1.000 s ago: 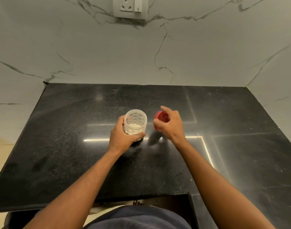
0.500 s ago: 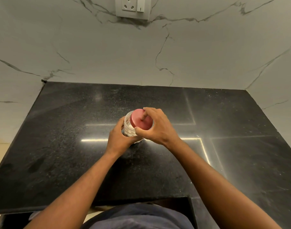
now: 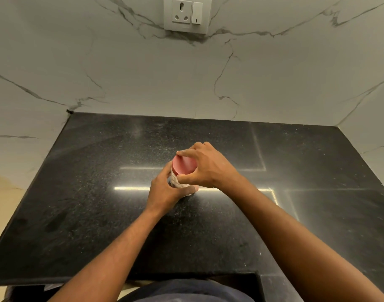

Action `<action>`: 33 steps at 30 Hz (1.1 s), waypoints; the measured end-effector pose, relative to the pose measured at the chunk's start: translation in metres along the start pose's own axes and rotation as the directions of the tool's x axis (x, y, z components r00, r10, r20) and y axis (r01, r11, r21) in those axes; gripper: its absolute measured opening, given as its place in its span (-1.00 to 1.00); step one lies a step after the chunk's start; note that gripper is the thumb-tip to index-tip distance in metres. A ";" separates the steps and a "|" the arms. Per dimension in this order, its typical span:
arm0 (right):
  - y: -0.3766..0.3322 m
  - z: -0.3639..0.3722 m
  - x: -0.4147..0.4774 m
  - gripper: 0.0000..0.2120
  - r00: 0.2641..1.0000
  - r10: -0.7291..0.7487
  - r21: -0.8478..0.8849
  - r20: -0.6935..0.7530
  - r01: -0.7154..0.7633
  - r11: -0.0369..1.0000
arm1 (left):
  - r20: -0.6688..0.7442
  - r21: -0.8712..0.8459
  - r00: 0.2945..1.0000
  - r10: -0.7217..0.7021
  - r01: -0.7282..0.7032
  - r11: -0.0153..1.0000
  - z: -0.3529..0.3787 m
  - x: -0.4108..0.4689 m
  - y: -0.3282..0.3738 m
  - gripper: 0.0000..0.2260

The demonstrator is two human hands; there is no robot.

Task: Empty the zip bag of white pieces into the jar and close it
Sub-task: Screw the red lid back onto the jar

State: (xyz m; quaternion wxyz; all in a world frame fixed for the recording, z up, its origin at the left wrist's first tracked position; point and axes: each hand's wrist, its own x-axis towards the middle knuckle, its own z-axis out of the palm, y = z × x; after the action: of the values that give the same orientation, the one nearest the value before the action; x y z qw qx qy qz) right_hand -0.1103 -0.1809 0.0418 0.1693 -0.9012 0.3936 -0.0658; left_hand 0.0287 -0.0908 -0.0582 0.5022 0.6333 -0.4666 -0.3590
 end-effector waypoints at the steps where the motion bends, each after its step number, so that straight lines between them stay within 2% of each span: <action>1: -0.001 -0.002 0.003 -0.23 1.000 0.010 -0.007 0.005 -0.009 1.000 | -0.001 0.004 1.000 -0.005 0.005 1.000 0.000 0.001 0.001 -0.20; 7: -0.007 -0.007 0.013 -0.17 0.996 0.051 -0.023 0.068 -0.050 0.999 | -0.005 0.007 1.000 -0.028 0.028 1.000 0.001 0.000 0.001 -0.18; 11: -0.007 -0.013 0.014 -0.20 0.993 0.020 0.007 0.115 -0.021 1.000 | -0.002 0.023 0.999 -0.032 0.032 0.999 -0.001 0.001 0.001 -0.19; 18: -0.013 -0.019 0.017 -0.23 0.984 0.007 -0.048 0.180 0.001 0.999 | -0.006 0.041 0.999 -0.043 0.043 0.998 -0.001 -0.001 0.001 -0.25; 22: -0.013 -0.018 0.021 -0.26 0.990 0.020 -0.134 0.139 -0.001 0.991 | -0.008 0.048 0.999 -0.046 0.046 0.998 0.000 0.002 0.002 -0.24; 25: -0.015 -0.015 0.026 -0.24 0.993 0.111 -0.279 0.050 -0.093 0.956 | -0.020 0.063 0.998 -0.058 0.060 0.996 0.000 0.001 -0.002 -0.23; 29: -0.023 -0.014 0.033 -0.16 0.964 0.266 -0.412 0.010 -0.238 0.879 | -0.010 0.073 0.997 -0.071 0.072 0.995 0.000 0.003 -0.003 -0.22; 31: -0.021 -0.017 0.034 -0.14 0.971 0.239 -0.455 0.006 -0.210 0.865 | -0.004 0.077 0.999 -0.044 0.045 0.996 -0.001 0.003 -0.002 -0.19; 33: -0.016 -0.020 0.030 -0.23 0.991 0.111 -0.375 0.079 -0.074 0.924 | -0.007 0.083 0.999 -0.036 0.036 0.996 -0.001 0.003 -0.002 -0.24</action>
State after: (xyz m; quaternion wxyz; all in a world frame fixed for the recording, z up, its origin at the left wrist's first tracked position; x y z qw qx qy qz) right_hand -0.0839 -0.1975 0.0654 0.0180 -0.8995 0.4321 0.0625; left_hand 0.0305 -0.0930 -0.0596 0.4703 0.6628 -0.4683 -0.3466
